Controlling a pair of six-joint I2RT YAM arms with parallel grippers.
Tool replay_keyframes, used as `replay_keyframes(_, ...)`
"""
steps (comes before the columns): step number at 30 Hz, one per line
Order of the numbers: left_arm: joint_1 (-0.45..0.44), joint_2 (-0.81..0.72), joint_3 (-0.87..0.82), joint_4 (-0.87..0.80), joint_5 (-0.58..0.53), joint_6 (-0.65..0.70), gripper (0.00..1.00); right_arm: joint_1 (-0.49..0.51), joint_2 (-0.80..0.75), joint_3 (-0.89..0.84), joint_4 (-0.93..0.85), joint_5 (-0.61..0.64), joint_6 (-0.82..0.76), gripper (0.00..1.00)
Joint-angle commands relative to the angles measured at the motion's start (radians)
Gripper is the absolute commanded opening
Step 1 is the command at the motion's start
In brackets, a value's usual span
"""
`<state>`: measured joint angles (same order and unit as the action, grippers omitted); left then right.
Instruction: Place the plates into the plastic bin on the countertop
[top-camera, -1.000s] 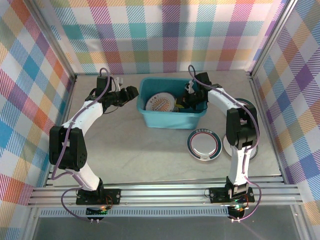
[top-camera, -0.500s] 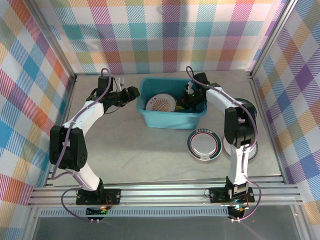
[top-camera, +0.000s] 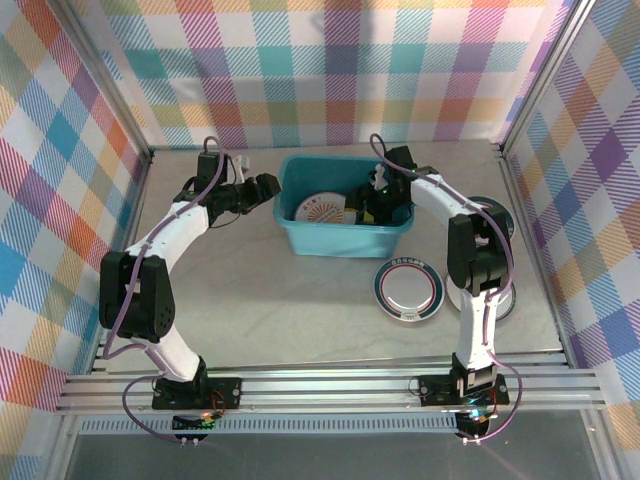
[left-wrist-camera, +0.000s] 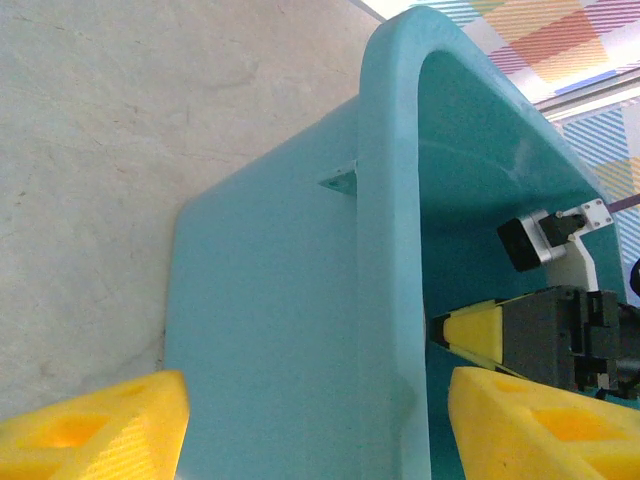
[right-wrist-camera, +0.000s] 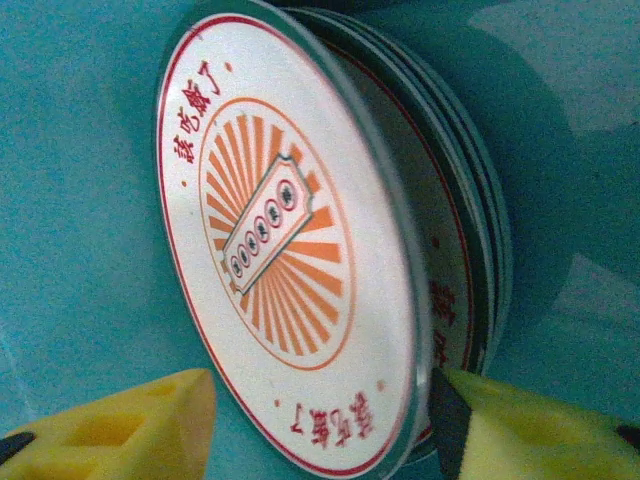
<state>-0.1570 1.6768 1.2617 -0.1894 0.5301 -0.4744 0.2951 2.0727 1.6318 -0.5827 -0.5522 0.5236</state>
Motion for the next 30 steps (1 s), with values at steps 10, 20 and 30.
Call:
replay_keyframes(10,-0.006,-0.04,0.022,-0.018,-0.029,0.027,0.69,0.017,-0.126,0.056,-0.059,0.065,-0.025,0.8)
replay_keyframes(20,-0.005,-0.073,0.054,-0.045,-0.083,0.048,0.7,0.026,-0.358,0.059,-0.128,0.194,-0.134,0.86)
replay_keyframes(30,-0.003,-0.052,0.095,-0.062,-0.101,0.06,0.7,-0.299,-0.629,-0.141,-0.165,0.211,-0.153,0.91)
